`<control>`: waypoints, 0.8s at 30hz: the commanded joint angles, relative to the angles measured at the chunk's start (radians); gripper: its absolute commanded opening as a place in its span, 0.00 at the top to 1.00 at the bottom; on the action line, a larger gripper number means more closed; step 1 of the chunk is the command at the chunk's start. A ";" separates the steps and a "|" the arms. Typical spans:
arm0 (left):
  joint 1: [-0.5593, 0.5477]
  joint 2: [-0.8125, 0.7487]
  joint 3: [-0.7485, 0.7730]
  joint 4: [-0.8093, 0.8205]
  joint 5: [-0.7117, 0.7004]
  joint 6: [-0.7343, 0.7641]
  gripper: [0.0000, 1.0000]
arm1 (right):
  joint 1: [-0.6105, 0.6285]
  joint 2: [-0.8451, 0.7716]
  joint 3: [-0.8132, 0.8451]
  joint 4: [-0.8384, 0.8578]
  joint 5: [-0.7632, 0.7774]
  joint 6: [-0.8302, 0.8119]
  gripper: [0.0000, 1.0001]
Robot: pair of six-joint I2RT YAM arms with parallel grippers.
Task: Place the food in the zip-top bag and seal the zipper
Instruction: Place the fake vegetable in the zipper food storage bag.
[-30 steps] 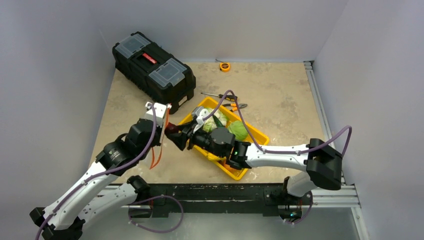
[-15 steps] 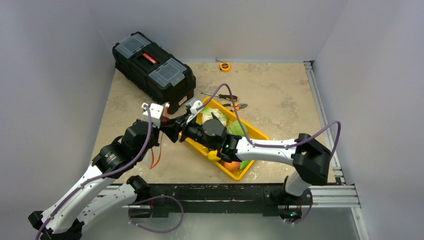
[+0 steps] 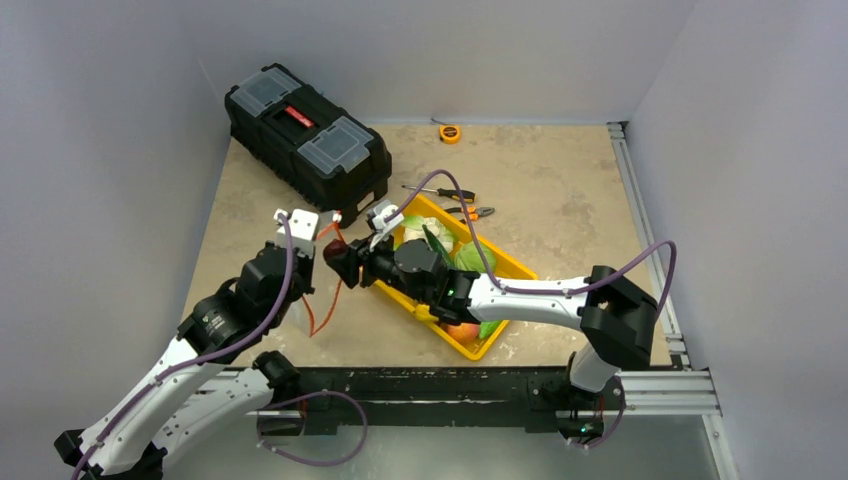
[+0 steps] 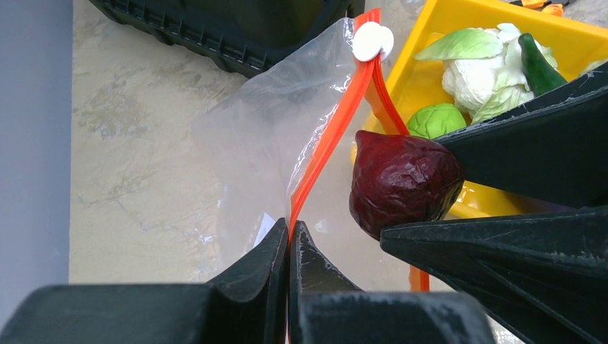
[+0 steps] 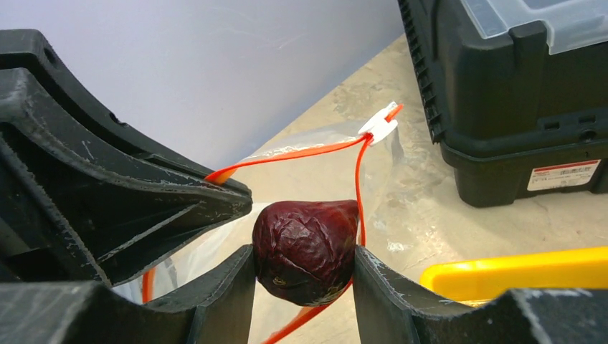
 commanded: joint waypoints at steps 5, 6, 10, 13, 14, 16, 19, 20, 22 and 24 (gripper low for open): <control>-0.003 0.009 0.002 0.040 -0.022 0.010 1.00 | 0.003 0.007 0.095 -0.046 -0.023 0.001 0.69; -0.002 0.010 0.003 0.038 -0.023 0.010 1.00 | 0.003 0.008 0.102 -0.050 -0.031 0.001 0.66; -0.003 0.004 -0.002 0.039 -0.028 0.007 1.00 | 0.004 0.004 0.105 -0.057 -0.051 0.013 0.53; -0.003 0.008 0.000 0.041 -0.027 0.010 1.00 | 0.003 -0.003 0.099 -0.063 -0.057 0.008 0.44; -0.002 0.009 0.001 0.041 -0.028 0.010 1.00 | 0.004 -0.007 0.097 -0.065 -0.055 0.006 0.42; -0.003 0.009 0.002 0.038 -0.028 0.009 1.00 | 0.003 -0.013 0.091 -0.067 -0.055 0.004 0.35; -0.003 0.008 -0.002 0.041 -0.030 0.008 1.00 | 0.003 -0.020 0.088 -0.070 -0.056 0.006 0.31; -0.002 0.009 -0.002 0.042 -0.030 0.010 1.00 | 0.004 -0.022 0.090 -0.073 -0.056 0.004 0.30; -0.003 0.014 0.002 0.042 -0.028 0.010 1.00 | 0.003 -0.029 0.089 -0.076 -0.054 -0.002 0.30; -0.002 0.017 0.004 0.039 -0.029 0.010 1.00 | 0.003 -0.040 0.083 -0.081 -0.047 -0.008 0.30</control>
